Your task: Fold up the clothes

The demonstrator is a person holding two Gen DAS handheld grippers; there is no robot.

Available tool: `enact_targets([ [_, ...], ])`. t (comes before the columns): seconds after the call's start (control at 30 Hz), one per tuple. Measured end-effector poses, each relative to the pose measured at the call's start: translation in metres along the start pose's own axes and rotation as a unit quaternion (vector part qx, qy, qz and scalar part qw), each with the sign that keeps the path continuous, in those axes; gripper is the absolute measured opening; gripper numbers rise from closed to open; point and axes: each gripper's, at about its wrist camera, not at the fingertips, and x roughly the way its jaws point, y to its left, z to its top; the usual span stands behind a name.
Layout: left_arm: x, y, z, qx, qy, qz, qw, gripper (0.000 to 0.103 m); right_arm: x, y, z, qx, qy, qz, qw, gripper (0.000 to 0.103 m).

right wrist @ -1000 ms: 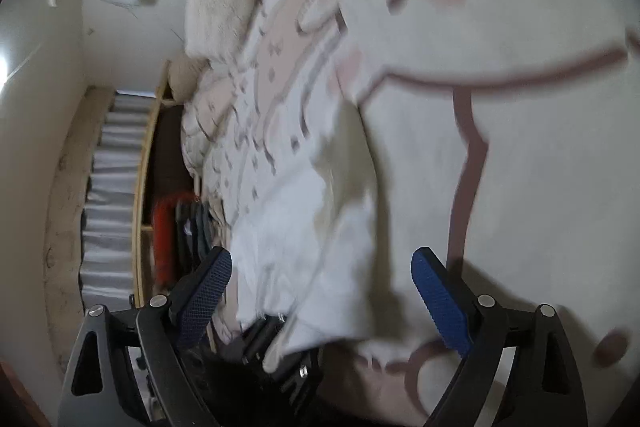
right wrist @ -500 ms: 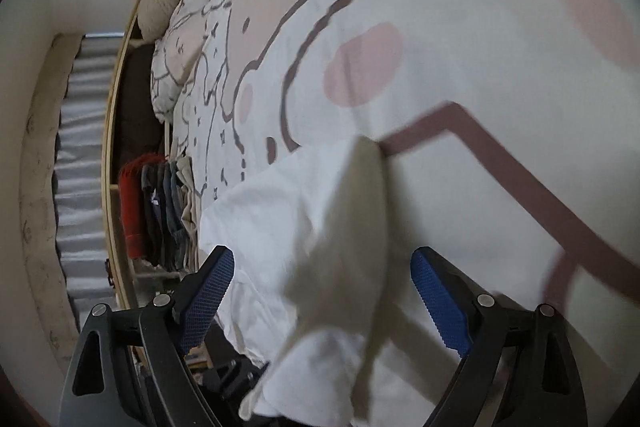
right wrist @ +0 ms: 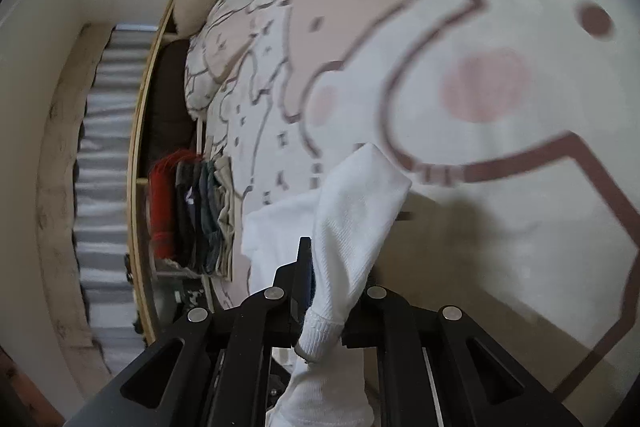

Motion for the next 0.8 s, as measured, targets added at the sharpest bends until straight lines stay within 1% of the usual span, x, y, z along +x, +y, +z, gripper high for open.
enact_targets([
  [0.13, -0.03, 0.026, -0.003, -0.048, -0.015, 0.021, 0.9985, 0.009, 0.03, 0.057, 0.005, -0.04, 0.018, -0.007, 0.999, 0.011],
  [0.17, -0.041, 0.036, -0.006, -0.063, -0.02, 0.029, 0.9974, 0.009, 0.039, 0.07, 0.005, -0.052, 0.023, -0.014, 0.998, 0.011],
  [0.27, -0.056, 0.061, -0.013, -0.094, -0.001, 0.04, 0.9947, 0.009, 0.072, 0.102, -0.001, -0.084, 0.042, -0.034, 0.995, 0.011],
  [0.33, -0.066, 0.082, -0.022, -0.127, 0.017, 0.042, 0.9909, 0.009, 0.097, 0.116, -0.005, -0.095, 0.054, -0.049, 0.993, 0.011],
  [0.4, -0.076, 0.097, -0.031, -0.139, 0.019, 0.05, 0.9889, 0.009, 0.123, 0.129, -0.009, -0.106, 0.066, -0.065, 0.99, 0.011],
  [0.5, -0.088, 0.122, -0.048, -0.156, 0.023, 0.067, 0.9852, 0.009, 0.17, 0.137, -0.015, -0.108, 0.086, -0.095, 0.986, 0.011],
  [0.8, -0.097, 0.165, -0.077, -0.229, 0.016, 0.062, 0.9712, 0.009, 0.238, 0.14, -0.022, -0.092, 0.106, -0.167, 0.976, 0.012],
])
